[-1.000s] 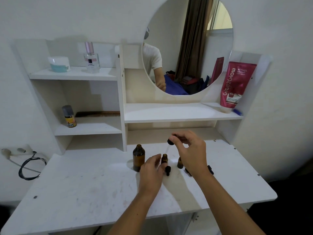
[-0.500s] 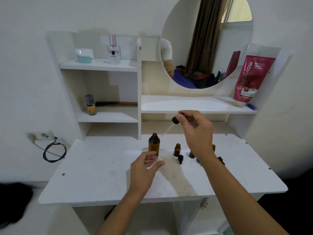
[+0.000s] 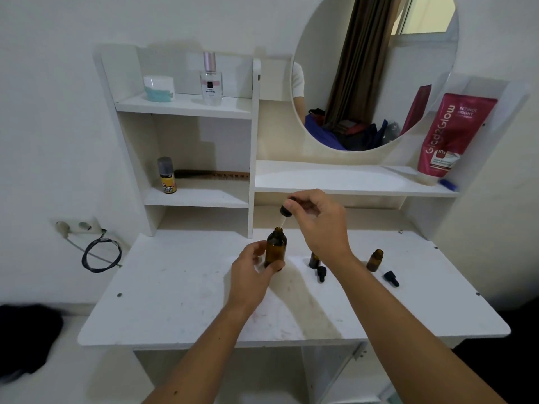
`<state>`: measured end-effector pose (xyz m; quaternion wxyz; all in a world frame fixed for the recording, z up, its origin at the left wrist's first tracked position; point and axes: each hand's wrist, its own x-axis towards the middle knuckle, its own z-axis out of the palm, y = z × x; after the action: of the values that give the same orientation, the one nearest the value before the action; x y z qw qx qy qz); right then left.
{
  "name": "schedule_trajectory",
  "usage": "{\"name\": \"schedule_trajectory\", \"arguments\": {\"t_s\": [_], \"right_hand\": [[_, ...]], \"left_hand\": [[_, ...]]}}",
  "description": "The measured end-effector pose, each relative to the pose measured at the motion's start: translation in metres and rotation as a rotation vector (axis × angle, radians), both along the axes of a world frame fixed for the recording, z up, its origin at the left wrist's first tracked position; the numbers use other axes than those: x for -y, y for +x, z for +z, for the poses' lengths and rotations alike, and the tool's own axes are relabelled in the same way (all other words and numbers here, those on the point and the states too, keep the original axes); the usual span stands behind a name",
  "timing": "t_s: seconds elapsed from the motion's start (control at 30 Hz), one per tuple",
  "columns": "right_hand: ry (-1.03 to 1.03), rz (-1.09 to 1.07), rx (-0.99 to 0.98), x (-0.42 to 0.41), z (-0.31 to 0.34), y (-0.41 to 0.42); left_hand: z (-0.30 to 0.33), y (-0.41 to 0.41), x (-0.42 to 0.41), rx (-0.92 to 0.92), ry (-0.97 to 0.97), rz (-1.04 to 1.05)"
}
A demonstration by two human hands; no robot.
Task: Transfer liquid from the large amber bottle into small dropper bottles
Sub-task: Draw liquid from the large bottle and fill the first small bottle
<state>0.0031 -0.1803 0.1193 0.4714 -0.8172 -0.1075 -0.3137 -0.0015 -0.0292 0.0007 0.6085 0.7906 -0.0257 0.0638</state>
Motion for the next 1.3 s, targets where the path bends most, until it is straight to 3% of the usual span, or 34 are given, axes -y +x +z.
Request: {"name": "schedule_trajectory", "arguments": {"t_s": [0.2, 0.67, 1.13, 1.3], "right_hand": [[-0.03, 0.008, -0.117, -0.009, -0.01, 0.008], [-0.012, -0.016, -0.132, -0.011, -0.014, 0.005], [0.036, -0.028, 0.081, 0.009, 0.029, -0.015], [0.073, -0.099, 0.097, 0.037, 0.026, -0.028]], "left_hand": [[0.001, 0.002, 0.0, 0.011, 0.002, 0.005], [-0.002, 0.003, 0.001, 0.013, 0.062, 0.004], [-0.001, -0.008, 0.003, 0.049, 0.186, 0.031], [-0.002, -0.025, 0.005, 0.058, 0.125, 0.148]]}}
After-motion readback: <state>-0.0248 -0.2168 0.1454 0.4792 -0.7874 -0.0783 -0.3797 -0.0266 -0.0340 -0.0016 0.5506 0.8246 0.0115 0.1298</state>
